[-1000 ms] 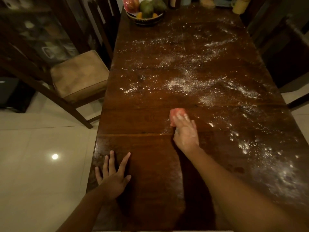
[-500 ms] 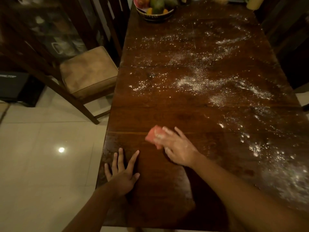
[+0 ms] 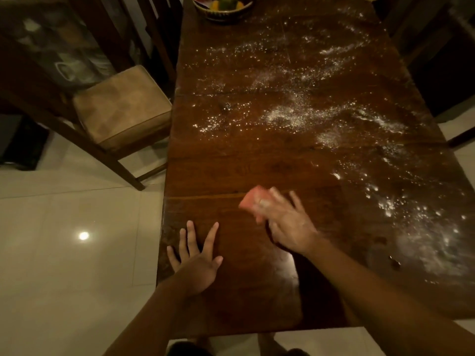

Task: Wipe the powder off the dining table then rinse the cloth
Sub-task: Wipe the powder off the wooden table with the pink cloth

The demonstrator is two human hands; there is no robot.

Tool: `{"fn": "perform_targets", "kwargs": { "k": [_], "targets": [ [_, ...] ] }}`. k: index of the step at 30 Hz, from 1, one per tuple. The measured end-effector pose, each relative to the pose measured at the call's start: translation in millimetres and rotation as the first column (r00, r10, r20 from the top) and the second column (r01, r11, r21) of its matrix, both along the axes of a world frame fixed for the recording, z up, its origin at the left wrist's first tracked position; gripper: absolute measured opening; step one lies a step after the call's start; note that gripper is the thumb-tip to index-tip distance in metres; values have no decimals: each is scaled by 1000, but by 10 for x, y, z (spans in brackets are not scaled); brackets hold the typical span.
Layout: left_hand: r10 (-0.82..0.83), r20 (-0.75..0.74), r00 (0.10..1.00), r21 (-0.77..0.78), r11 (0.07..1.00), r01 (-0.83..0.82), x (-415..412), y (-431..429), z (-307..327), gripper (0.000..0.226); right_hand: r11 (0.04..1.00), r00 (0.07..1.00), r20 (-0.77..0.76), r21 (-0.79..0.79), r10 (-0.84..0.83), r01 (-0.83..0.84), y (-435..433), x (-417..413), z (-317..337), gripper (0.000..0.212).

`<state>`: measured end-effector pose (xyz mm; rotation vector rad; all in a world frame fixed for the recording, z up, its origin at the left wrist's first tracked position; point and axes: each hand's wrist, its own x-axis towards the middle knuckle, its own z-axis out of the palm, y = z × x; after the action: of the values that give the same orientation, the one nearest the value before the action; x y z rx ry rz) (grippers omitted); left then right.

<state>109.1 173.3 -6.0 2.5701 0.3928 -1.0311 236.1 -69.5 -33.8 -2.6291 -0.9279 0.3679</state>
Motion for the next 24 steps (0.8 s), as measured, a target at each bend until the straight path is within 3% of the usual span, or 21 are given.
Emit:
{"fn": "perform_targets", "kwargs": {
  "k": [1, 2, 3, 5, 6, 8, 10, 13, 15, 19, 24],
  "targets": [
    [0, 0, 1000, 1, 1000, 0, 3, -9, 6, 72, 987, 988, 4, -45, 153, -153, -49, -23, -7, 67],
    [0, -1, 1000, 0, 1000, 0, 6, -20, 8, 72, 978, 981, 35, -94, 192, -188, -94, -3, 4, 65],
    [1, -2, 1000, -1, 1000, -1, 11, -31, 12, 73, 984, 990, 71, -139, 121, -110, -124, 22, 23, 63],
    [4, -5, 1000, 4, 1000, -4, 12, -33, 29, 73, 948, 966, 55, -186, -254, 260, -66, 26, 123, 62],
    [-3, -12, 1000, -3, 1000, 3, 15, -20, 43, 73, 875, 891, 18, -183, -453, 448, 38, 4, 161, 61],
    [-39, -32, 999, -60, 998, 37, 27, 18, 62, 72, 782, 787, -21, -131, -617, 609, 341, -95, 225, 59],
    [-75, -41, 996, -125, 990, 69, 26, 70, 67, 71, 840, 842, -34, -100, -539, 534, 595, -201, 244, 59],
    [-119, -28, 992, -161, 980, 113, 21, 120, 53, 71, 886, 915, 21, -242, -402, 395, 526, -217, 284, 63],
    [-148, -15, 989, -169, 975, 143, 4, 133, 47, 71, 810, 857, 49, -303, -514, 503, 305, -120, 305, 62],
    [-166, -24, 986, -143, 977, 161, 2, 141, 45, 73, 658, 687, 16, -269, -727, 703, 486, -105, 283, 58],
    [-227, -8, 974, -121, 967, 225, -8, 198, 21, 78, 766, 794, 6, -259, -608, 589, 452, -195, 221, 68]
  ]
}}
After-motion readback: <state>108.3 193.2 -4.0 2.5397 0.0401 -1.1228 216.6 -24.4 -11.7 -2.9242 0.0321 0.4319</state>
